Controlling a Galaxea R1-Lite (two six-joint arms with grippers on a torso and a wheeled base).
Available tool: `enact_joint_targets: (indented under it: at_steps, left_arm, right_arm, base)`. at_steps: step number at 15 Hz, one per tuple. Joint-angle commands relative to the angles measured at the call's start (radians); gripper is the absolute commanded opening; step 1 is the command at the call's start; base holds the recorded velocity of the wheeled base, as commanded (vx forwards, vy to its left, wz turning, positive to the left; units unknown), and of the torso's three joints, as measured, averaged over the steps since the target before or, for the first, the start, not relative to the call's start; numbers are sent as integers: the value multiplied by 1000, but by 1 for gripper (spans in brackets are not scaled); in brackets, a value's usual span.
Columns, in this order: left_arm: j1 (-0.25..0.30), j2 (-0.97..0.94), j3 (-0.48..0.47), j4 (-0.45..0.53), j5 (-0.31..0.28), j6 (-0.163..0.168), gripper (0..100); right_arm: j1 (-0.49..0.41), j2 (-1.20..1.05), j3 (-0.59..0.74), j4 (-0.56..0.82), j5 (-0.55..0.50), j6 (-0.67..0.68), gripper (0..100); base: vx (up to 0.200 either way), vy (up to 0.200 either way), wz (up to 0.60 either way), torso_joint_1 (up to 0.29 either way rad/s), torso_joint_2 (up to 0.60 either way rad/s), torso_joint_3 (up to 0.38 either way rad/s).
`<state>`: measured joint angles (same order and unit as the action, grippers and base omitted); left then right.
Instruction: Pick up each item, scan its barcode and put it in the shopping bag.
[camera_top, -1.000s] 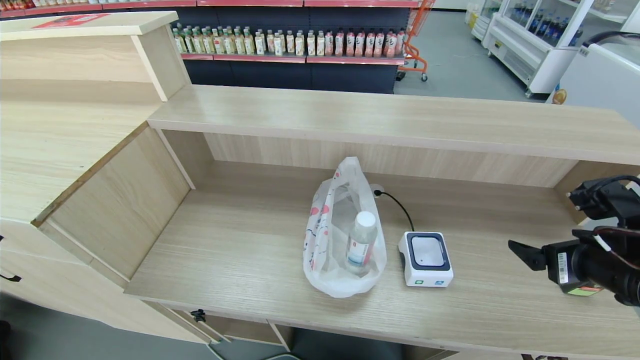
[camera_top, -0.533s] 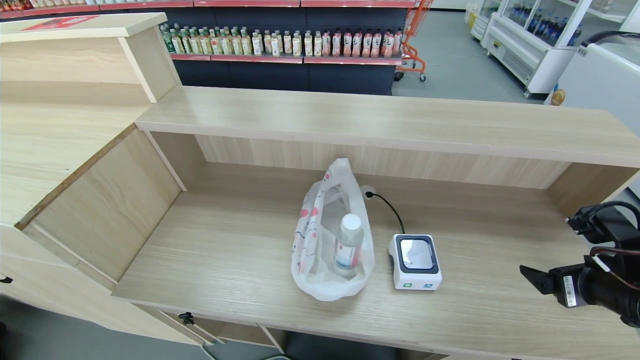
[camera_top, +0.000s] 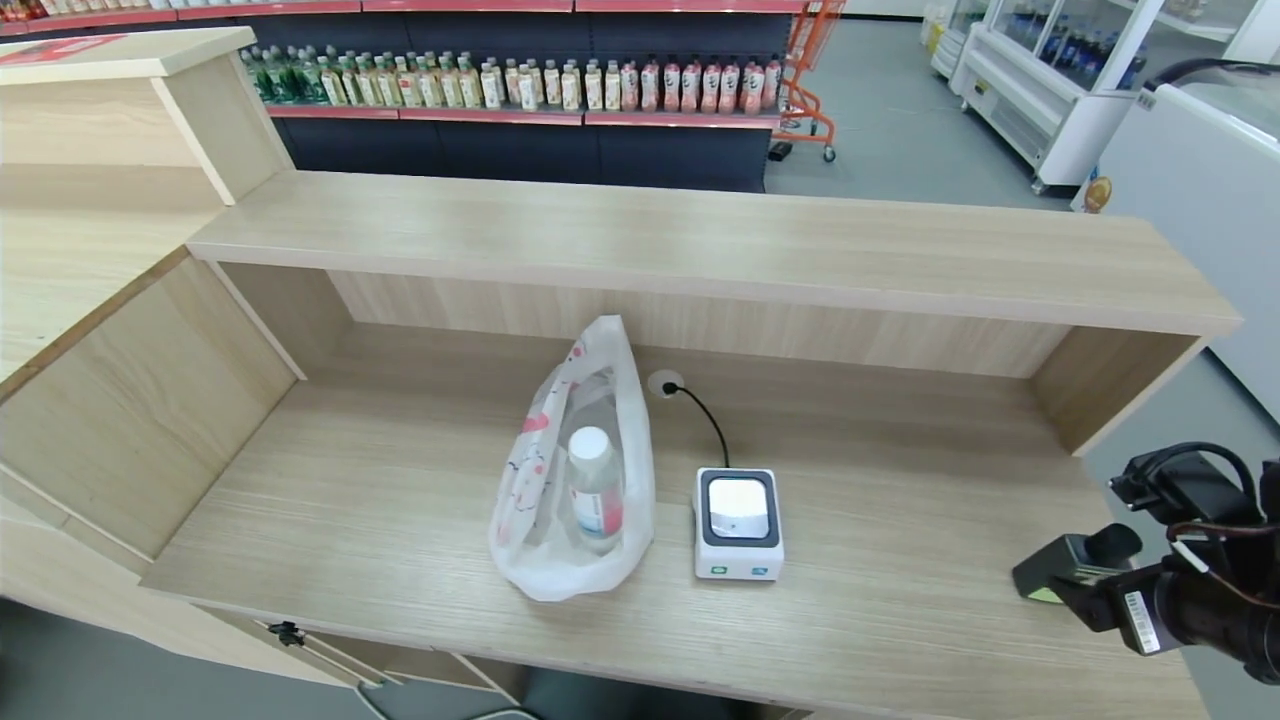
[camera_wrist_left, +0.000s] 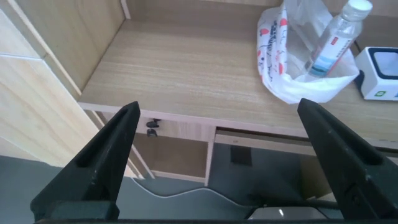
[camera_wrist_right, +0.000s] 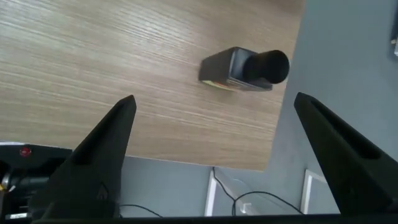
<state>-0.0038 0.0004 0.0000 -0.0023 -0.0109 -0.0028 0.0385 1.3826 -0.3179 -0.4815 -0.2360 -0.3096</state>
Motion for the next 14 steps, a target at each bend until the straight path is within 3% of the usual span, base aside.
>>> enact_joint_targets:
  at_steps: [1,3,8,12,14]
  left_arm:
    - [1,1,0,-1,0,0,100]
    - [-1,0,0,-1,0,1,100]
    - [1,1,0,-1,0,1,100]
    - [1,0,0,-1,0,1,100]
    - [1,1,0,-1,0,1,100]
  right_arm:
    - [1,33,6,0,-2,-20,100]
    - [-8,55,8,0,-3,-71,100]
    - [-49,159,-15,-28,-8,-158,100]
    - [-115,337,-47,-236,1,-223,100]
    - [-123,441,-72,-338,86,-241,100]
  base:
    - [-200,-200,0,27,7,2]
    - [-200,-200,0,-5,2,2]
    - [0,0,0,0,0,0]
    - [0,0,0,0,0,0]
    - [0,0,0,0,0,0]
